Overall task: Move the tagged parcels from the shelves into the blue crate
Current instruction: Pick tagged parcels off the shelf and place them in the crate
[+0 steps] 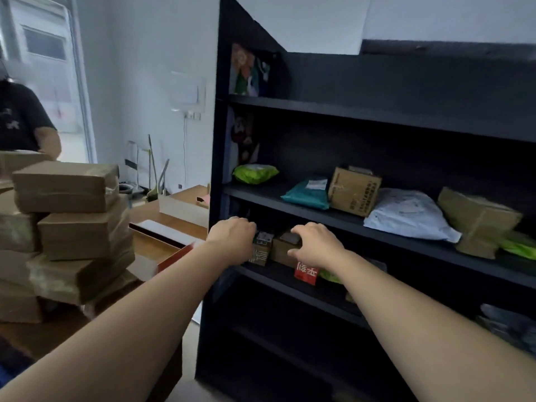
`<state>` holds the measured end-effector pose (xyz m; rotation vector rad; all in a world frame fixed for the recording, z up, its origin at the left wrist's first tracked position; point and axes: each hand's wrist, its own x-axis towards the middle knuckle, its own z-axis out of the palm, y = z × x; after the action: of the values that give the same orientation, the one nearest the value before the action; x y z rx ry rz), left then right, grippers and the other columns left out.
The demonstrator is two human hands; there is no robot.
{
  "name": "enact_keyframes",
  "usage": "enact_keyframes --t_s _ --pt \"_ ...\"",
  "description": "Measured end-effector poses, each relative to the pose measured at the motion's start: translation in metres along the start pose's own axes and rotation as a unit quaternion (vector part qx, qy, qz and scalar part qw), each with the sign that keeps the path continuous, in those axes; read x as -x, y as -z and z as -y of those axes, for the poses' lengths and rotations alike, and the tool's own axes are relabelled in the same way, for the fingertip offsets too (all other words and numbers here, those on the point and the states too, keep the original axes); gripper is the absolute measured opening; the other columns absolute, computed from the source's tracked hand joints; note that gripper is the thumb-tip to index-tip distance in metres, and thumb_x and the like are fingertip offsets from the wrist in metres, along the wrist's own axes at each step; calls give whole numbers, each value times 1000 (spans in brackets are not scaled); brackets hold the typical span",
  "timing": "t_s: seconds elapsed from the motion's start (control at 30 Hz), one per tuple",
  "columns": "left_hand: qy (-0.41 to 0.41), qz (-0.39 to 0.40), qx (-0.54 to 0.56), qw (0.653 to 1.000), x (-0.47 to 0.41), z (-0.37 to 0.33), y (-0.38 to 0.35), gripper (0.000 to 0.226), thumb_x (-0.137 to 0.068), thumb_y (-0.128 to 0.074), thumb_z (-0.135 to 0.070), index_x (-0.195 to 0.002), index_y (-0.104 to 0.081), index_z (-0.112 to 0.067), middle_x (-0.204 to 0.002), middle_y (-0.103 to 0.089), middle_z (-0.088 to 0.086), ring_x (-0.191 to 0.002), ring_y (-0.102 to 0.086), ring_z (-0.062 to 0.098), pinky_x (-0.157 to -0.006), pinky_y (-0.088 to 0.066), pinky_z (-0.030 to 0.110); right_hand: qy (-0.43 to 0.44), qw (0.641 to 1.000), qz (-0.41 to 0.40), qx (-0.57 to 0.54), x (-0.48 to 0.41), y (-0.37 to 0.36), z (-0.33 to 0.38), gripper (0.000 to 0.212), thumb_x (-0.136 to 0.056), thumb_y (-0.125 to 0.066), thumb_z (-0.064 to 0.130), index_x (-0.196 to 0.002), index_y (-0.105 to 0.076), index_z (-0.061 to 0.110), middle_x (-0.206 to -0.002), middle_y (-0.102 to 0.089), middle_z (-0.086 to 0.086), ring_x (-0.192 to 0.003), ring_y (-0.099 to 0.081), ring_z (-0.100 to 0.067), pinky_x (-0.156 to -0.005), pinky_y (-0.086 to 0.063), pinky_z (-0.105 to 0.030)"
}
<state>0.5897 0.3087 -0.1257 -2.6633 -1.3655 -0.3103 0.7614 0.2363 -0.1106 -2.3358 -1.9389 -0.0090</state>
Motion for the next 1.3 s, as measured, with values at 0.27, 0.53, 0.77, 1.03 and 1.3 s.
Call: enact_keyframes --t_s 0.27,0.53,0.77,1.03,1.3 --pt "-47 -5 4 999 -96 -48 -6 33 -91 -56 -29 -120 -54 -14 -123 -57 6 -115 -54 27 -85 -50 40 -59 998 -26 0 -50 14 -77 61 -90 -59 46 -143 -40 23 -144 -43 -6 -134 -37 -27 -104 -40 -41" --pt "-82 -6 6 997 -214 -42 -30 33 -91 -55 -27 -120 -54 -14 -121 -56 7 -113 -54 28 -86 -50 40 -96 994 -46 -20 -140 10 -112 66 -90 -59 47 -145 -38 20 -145 -43 -8 -133 -39 -28 -105 -40 -38" --pt "-61 42 77 994 -306 -28 -55 47 -97 -46 -43 -134 -50 -15 -128 -52 10 -116 -52 30 -93 -48 43 -139 982 -53 -117 -215 0 -131 65 -92 -54 50 -146 -39 17 -146 -46 -5 -128 -49 -26 -97 -46 -34" --pt "58 129 308 941 -364 -40 -82 54 -101 -37 -45 -141 -40 -10 -140 -49 12 -124 -50 29 -94 -41 31 -223 957 -38 -183 -262 -13 -150 32 -84 -68 45 -94 -59 16 -100 -66 -5 -89 -65 -23 -67 -51 -29" --pt "216 118 555 795 -391 -28 -107 56 -81 -75 -9 -130 -51 5 -124 -59 19 -111 -59 33 -95 -50 41 -214 889 48 -401 -273 -15 -161 57 -87 -71 14 -137 -43 14 -95 -52 1 -70 -53 -12 -52 -45 -21"
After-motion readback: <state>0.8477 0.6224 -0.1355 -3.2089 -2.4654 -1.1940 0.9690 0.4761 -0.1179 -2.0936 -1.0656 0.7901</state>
